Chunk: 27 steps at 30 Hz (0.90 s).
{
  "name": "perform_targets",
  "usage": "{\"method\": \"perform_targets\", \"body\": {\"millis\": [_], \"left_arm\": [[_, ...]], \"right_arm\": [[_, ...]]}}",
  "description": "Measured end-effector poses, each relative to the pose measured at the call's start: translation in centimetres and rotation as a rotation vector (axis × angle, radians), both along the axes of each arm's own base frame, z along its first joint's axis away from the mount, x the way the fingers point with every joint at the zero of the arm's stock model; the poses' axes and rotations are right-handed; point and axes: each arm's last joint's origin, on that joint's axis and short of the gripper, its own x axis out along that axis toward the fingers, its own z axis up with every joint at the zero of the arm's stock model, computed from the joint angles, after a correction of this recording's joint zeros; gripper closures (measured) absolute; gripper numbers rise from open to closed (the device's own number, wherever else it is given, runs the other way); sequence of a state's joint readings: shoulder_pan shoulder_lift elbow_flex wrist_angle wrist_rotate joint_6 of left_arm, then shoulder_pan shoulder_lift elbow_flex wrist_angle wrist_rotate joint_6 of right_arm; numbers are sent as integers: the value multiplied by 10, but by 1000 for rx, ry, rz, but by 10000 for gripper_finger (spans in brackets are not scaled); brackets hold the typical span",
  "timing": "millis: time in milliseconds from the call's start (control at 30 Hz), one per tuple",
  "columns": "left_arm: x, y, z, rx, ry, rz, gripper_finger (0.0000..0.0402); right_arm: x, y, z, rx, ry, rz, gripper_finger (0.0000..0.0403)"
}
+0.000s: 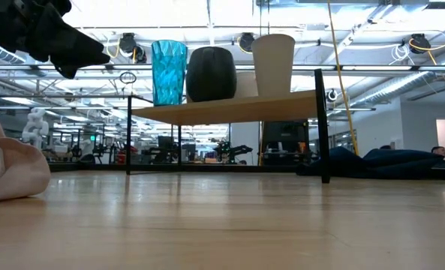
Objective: Stack small to large cups/mugs on shelf
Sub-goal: Put the transparent cup on the shelf
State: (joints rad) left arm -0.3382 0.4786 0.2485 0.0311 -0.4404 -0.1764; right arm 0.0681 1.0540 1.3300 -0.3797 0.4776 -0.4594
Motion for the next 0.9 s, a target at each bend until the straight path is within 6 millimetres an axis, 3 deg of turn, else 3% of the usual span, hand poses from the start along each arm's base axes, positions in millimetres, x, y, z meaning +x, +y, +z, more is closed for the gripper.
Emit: {"method": "perform_targets", "body": {"millis": [267, 900], "left_arm": [[0, 0, 0, -1, 2, 0, 243], [0, 0, 0, -2, 4, 0, 243]], "right_arm": [[0, -39, 5, 181, 114, -110, 403], [-6, -102, -27, 590, 271, -162, 403]]}}
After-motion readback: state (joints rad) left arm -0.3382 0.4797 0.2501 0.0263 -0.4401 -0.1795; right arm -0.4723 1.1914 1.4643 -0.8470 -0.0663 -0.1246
